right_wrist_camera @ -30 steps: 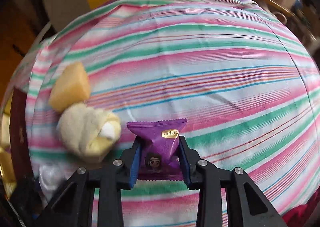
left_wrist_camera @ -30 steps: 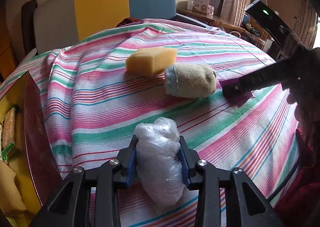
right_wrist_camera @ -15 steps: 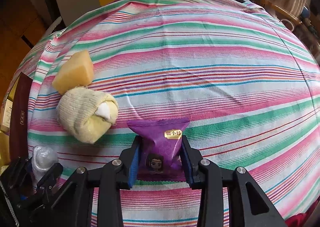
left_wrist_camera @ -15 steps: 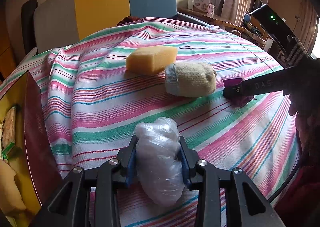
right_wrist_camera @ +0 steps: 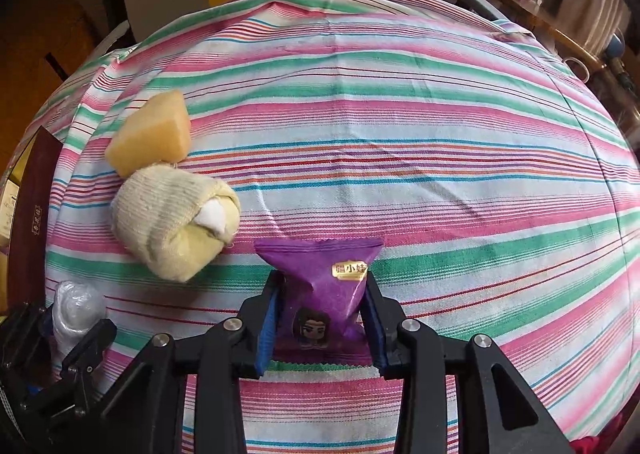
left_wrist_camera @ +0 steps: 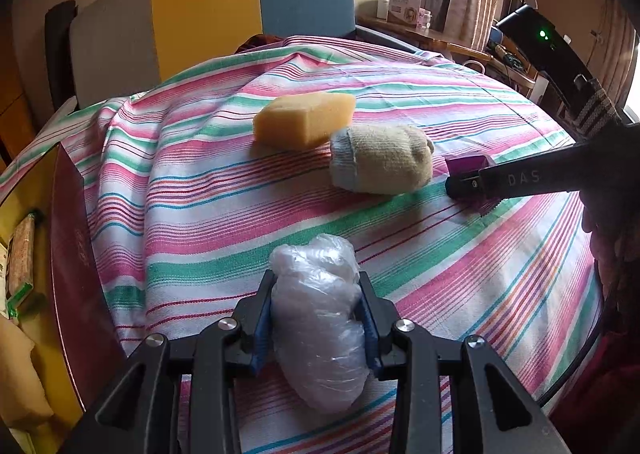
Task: Organize objects
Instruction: 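Carry the plastic bundle into the gold tray and open the left gripper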
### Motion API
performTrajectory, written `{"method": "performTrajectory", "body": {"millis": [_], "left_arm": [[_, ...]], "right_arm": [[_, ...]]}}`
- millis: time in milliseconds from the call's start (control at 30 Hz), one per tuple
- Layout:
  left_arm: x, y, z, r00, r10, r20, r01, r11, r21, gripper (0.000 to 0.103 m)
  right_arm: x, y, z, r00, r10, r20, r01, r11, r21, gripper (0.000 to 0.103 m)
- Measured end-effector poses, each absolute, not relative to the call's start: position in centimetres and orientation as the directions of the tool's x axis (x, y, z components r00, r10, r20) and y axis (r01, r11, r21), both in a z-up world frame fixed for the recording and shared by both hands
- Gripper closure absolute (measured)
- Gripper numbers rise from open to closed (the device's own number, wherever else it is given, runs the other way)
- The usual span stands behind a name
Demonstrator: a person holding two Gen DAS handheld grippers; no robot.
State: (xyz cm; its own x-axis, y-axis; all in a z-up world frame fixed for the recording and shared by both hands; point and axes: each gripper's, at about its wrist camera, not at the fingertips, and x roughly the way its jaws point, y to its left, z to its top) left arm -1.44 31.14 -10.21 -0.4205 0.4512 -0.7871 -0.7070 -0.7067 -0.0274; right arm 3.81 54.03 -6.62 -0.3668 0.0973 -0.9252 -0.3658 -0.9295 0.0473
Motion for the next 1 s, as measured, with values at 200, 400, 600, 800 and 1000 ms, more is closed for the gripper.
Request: {"method": "performTrajectory", "body": {"millis": [200,400,600,800,1000], "left_arm": [[-1.6,31.1,-9.5,-0.402,0.429,-0.809,-0.704,-0.709,-0.026,0.069],[0.2,30.0,-5.9,-0.455,0.476,-0.753,-0.721,-0.693,-0.002,0.069],[1.5,27.8,-2.2,-0.502,0.509,-0.699,-0.715,-0.699,0.005,0.069],[0.7,25.1,-0.4,-0.530,0.502,-0.683,-0.677,-0.736,-0.017,0.068],[-0.7,21.5,-0.1,-0.542,0.491,-0.682,-0.622,-0.780,-0.067,0.068]], "right_arm": [[3.8,53.6,-6.7,-0.374,0.106,-0.921,-0.352,-0.936,0.035,0.064],[3.4,53.9,-6.9,-0.385,0.106,-0.917,-0.346,-0.937,0.036,0.063],[3.6,54.0,-6.6,-0.392,0.113,-0.913,-0.342,-0.939,0.031,0.063],[3.9,53.9,-6.8,-0.395,0.120,-0.911,-0.337,-0.941,0.022,0.063],[3.9,53.9,-6.9,-0.399,0.126,-0.909,-0.335,-0.942,0.017,0.063]]}}
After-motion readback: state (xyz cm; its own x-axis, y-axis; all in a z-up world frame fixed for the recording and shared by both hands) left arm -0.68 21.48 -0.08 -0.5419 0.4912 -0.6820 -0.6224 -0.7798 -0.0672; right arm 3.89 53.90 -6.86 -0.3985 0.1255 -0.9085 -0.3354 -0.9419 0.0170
